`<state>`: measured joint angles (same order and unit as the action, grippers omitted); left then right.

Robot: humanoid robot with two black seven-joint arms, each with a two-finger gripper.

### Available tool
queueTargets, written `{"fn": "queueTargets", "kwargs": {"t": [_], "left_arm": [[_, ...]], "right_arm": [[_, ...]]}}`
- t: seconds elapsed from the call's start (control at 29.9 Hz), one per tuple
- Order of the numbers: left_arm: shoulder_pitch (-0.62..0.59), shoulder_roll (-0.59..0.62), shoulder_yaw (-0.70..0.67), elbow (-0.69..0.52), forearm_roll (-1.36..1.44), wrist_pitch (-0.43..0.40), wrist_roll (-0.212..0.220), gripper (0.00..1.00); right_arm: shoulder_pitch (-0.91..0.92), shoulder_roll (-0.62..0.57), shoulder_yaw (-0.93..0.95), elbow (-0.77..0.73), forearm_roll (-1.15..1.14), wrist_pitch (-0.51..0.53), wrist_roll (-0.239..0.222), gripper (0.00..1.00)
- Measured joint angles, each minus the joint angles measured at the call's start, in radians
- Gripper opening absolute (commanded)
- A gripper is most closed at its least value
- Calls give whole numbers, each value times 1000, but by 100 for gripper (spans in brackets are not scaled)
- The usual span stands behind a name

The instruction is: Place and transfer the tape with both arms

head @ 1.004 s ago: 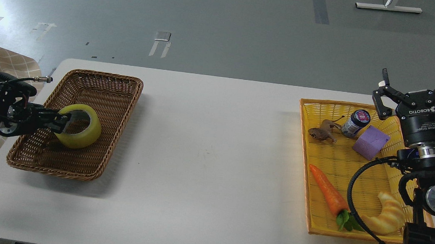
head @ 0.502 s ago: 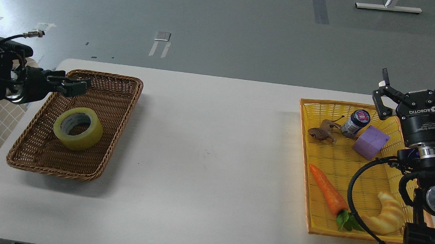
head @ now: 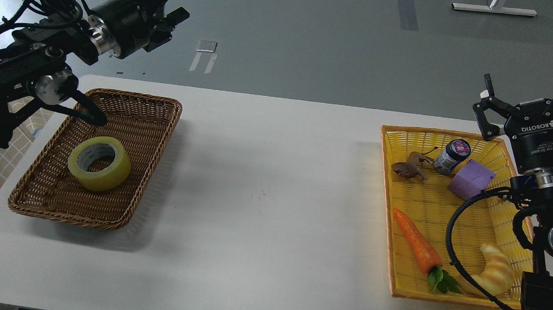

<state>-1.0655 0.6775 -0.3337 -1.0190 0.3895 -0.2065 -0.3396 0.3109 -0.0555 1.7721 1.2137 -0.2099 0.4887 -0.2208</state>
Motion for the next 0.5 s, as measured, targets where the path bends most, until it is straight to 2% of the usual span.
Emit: {"fn": "queueTargets", "kwargs": {"t": [0.3, 0.5], "left_arm": [[102, -179, -284, -9, -87, -124, -4, 98], [187, -249, -428, -20, -87, -229, -4, 98]], "right_arm": [[102, -45, -86, -20, -3, 0, -2, 100], [185, -45, -90, -100, -3, 0, -1, 100]]}}
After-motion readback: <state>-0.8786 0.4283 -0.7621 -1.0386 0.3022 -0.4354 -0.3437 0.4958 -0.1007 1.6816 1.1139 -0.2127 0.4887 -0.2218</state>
